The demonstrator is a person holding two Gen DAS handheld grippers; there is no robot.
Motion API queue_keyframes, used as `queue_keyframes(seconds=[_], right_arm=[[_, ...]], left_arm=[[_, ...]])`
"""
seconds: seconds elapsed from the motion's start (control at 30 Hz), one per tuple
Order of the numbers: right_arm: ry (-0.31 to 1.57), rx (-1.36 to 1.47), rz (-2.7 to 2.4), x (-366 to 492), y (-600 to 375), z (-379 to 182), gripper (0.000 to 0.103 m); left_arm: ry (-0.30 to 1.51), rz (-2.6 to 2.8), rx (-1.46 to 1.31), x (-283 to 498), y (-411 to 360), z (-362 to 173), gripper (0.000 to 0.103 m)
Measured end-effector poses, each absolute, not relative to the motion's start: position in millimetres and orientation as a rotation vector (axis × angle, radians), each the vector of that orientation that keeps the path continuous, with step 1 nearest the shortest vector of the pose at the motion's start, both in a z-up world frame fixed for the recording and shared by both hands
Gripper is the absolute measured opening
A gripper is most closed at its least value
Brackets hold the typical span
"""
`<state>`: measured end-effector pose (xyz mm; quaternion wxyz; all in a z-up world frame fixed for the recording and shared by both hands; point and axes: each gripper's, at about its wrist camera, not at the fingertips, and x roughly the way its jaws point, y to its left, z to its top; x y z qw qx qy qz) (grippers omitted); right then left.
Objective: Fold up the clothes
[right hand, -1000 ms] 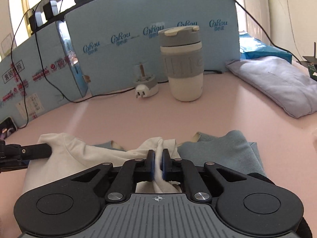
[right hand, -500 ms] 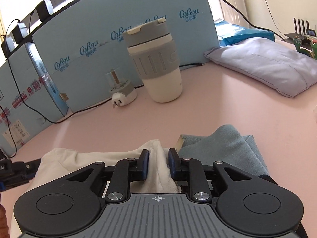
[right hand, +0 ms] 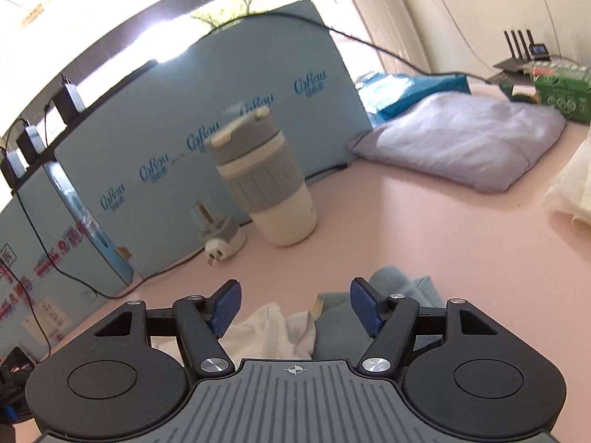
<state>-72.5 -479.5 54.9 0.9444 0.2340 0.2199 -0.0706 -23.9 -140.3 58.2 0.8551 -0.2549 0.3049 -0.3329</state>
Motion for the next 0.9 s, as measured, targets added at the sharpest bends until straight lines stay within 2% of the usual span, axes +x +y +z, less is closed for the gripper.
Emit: queue_keyframes(seconds=[0.07,0.2,0.23,0.3,0.5,0.53,0.63,0.7,0.9], right_arm=[[0.386,0.453,-0.141,-85.4,-480.5,66.5,0.064],[0.37,0.477,-0.049,-105.3,-480.1,77.6,0.021],[0.377,0.486,-0.027,-109.4,-479.0,77.8,0.018],[0.392,0.505,0.007,-117.4,-476.5,75.2,0.015],[0.49,0.556,0.086,-126.8,-476.2,53.1,0.014],[0.495,0.554,0.06,-125.8,-480.8,48.9,0.014],[0.505,0.596,-0.029,-119.0,-505.8,33.4,0.0],[0.507,0.636,-0.089,-114.3,-523.9,19.8,0.0],[0.449,0.717,-0.095,-123.1,-538.6,-0.5,0.0]], left_arm=[[0.624,-0.75,-0.541,-32.9,-147.7,66.2,0.037],[0.606,-0.844,-0.517,-49.0,-171.5,73.1,0.037],[0.611,-0.854,-0.505,-51.6,-178.4,71.0,0.037],[0.631,-0.857,-0.473,-55.2,-191.4,63.6,0.036],[0.689,-0.735,-0.364,-47.3,-203.3,33.0,0.034],[0.698,-0.714,-0.368,-43.6,-200.6,28.4,0.03],[0.722,-0.69,-0.415,-32.6,-187.5,15.6,0.021],[0.733,-0.687,-0.45,-27.8,-181.1,9.8,0.013],[0.723,-0.699,-0.459,-27.8,-179.5,6.7,0.013]])
